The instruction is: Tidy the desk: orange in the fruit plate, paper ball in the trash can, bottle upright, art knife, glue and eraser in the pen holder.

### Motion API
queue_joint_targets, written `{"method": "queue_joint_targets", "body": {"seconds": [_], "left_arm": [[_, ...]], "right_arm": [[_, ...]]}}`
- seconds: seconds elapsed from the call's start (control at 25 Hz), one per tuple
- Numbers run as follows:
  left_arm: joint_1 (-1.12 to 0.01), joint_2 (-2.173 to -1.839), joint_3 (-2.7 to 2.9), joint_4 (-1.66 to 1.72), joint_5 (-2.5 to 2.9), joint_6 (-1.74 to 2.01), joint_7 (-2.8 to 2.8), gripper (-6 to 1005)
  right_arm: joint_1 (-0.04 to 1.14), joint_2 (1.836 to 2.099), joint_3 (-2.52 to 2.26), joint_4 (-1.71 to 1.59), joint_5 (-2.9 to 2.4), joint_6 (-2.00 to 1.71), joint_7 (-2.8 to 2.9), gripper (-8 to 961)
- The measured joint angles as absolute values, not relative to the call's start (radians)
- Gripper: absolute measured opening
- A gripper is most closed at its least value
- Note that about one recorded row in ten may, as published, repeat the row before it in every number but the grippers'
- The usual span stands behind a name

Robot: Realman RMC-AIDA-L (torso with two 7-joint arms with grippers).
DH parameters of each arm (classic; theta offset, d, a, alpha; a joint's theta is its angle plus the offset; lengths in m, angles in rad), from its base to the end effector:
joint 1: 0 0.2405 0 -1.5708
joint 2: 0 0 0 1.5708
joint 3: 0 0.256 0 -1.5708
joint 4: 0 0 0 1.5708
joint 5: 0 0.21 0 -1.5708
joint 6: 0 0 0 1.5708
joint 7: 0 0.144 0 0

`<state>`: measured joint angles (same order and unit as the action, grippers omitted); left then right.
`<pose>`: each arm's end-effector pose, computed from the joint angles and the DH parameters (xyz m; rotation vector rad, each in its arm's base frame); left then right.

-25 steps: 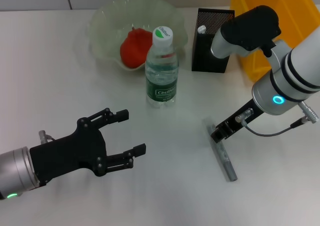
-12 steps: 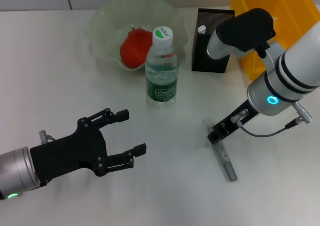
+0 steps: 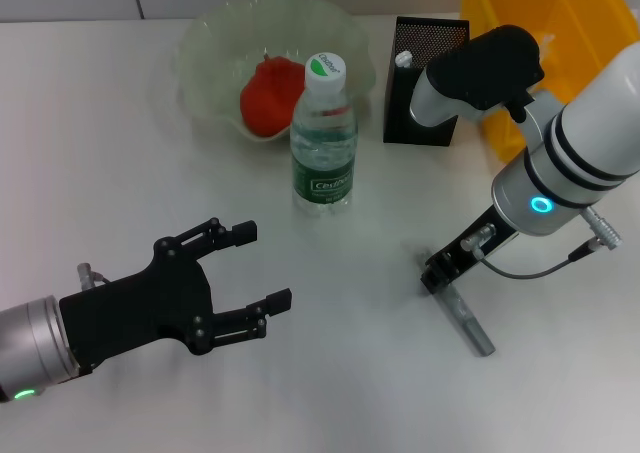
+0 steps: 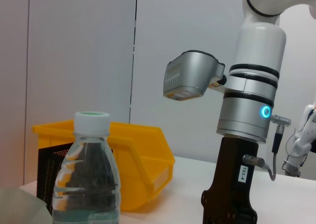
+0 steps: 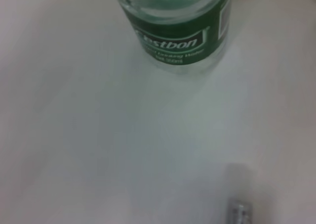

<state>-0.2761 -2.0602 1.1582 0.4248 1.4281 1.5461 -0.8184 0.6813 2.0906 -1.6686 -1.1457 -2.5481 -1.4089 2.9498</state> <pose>-0.2935 0.2441 -0.0448 -2.6265 -0.3349 -0.9207 0.1753 0.3421 -0.0703 -2.4849 1.2172 -0.6033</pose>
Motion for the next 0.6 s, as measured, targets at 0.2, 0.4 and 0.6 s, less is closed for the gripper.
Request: {"method": "queue_joint_targets", "body": {"seconds": [0.2, 0.4, 0.6], "left_arm": [[-0.276, -2.06, 1.158, 0.425, 1.428, 1.546, -0.818, 850], [-0.28, -2.06, 1.157, 0.425, 1.428, 1.546, -0.818, 849], [-0.28, -2.06, 1.157, 0.427, 1.428, 1.546, -0.818, 849]], "right_arm": [[0.666, 2.089, -1.674, -1.186, -2.55, -1.415, 2.943, 213], [0.646, 2.084, -1.665, -1.219, -2.555, -1.419, 2.941, 156], [0.54, 2.081, -1.504, -1.468, -2.6, -1.453, 2.903, 143]]}}
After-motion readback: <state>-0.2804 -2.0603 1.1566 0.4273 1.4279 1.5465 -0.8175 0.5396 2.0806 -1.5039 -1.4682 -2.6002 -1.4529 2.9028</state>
